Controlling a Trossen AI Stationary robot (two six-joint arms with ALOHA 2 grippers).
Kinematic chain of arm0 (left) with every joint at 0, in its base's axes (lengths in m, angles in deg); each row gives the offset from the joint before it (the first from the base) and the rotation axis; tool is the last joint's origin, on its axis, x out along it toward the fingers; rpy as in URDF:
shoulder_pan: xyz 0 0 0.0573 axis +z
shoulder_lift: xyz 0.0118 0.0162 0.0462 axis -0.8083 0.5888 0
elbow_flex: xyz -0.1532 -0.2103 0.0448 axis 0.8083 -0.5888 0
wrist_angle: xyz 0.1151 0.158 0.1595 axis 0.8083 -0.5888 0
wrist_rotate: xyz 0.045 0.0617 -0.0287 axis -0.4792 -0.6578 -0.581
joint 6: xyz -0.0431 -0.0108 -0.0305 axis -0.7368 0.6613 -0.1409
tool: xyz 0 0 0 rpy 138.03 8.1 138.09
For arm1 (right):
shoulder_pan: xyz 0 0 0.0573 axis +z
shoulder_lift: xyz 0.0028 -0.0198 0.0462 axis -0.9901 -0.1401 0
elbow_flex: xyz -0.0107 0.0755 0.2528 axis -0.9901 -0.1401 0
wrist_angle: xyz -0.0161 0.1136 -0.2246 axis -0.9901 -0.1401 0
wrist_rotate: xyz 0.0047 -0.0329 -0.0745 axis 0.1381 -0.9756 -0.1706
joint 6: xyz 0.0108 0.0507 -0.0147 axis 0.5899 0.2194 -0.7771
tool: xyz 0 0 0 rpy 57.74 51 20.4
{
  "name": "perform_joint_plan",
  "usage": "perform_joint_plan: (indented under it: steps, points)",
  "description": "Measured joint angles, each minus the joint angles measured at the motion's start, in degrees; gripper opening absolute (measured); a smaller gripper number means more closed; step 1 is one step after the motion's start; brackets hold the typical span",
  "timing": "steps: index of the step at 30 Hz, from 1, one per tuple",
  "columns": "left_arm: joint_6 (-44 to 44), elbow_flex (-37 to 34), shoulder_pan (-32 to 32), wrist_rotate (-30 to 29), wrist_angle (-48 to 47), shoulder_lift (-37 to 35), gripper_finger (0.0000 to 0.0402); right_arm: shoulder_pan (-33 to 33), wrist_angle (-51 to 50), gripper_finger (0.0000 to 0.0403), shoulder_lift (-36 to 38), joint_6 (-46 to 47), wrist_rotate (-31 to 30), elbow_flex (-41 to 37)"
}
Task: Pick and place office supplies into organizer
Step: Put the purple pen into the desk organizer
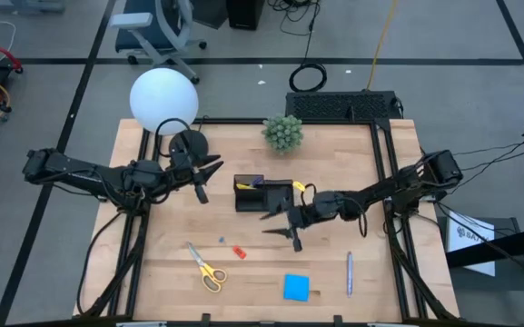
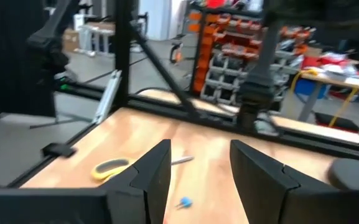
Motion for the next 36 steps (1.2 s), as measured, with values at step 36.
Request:
perform_joint_plan:
  steps: [36]
  points:
    - [0.7, 0.0, 0.0, -0.1, -1.1, 0.0, 0.0090, 15.3, -59.1, 0.0155, 24.9, 38.6, -16.1, 0.1]
